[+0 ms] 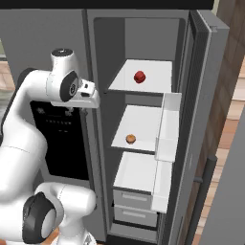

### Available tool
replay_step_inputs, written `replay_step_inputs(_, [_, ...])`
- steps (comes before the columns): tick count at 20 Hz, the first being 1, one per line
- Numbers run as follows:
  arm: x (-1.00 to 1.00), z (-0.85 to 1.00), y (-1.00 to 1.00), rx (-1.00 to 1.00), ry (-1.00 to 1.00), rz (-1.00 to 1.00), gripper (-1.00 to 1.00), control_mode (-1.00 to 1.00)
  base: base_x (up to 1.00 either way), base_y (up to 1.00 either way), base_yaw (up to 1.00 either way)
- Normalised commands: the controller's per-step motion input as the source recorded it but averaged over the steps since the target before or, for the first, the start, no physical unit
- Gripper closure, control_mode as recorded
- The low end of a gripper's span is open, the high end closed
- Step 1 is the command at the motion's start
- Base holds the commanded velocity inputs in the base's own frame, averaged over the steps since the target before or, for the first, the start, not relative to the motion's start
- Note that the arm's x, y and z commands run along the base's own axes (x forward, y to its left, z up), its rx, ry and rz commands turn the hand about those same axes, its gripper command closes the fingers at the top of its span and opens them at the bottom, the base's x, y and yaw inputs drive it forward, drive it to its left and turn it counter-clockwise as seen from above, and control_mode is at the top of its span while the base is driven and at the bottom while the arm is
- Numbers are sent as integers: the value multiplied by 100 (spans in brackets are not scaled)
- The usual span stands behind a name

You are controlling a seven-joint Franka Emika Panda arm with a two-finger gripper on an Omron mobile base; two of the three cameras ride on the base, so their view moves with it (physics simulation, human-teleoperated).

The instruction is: Place the cold items (bell pepper and tangerine) from the fridge in one tupperware on the dining counter. Place the warm items (kebab skewer and hot dog) in the stove area in another tupperware.

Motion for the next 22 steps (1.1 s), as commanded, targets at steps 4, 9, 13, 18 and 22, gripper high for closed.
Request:
replay_step_inputs(4, [-1,-1,-17,4,-6,-3,-100,-100,0,0,0])
replay_step_inputs(9, [-1,-28,-49,14,-5,-19,-100,-100,0,0,0])
replay_step_inputs(13, [-16,-38,-48,9,-3,-26,-100,-100,0,0,0])
replay_step_inputs(18, [2,-45,-55,1,15,-24,-100,-100,0,0,0])
replay_step_inputs(22, [18,-43,-41,0,26,-20,-100,-100,0,0,0])
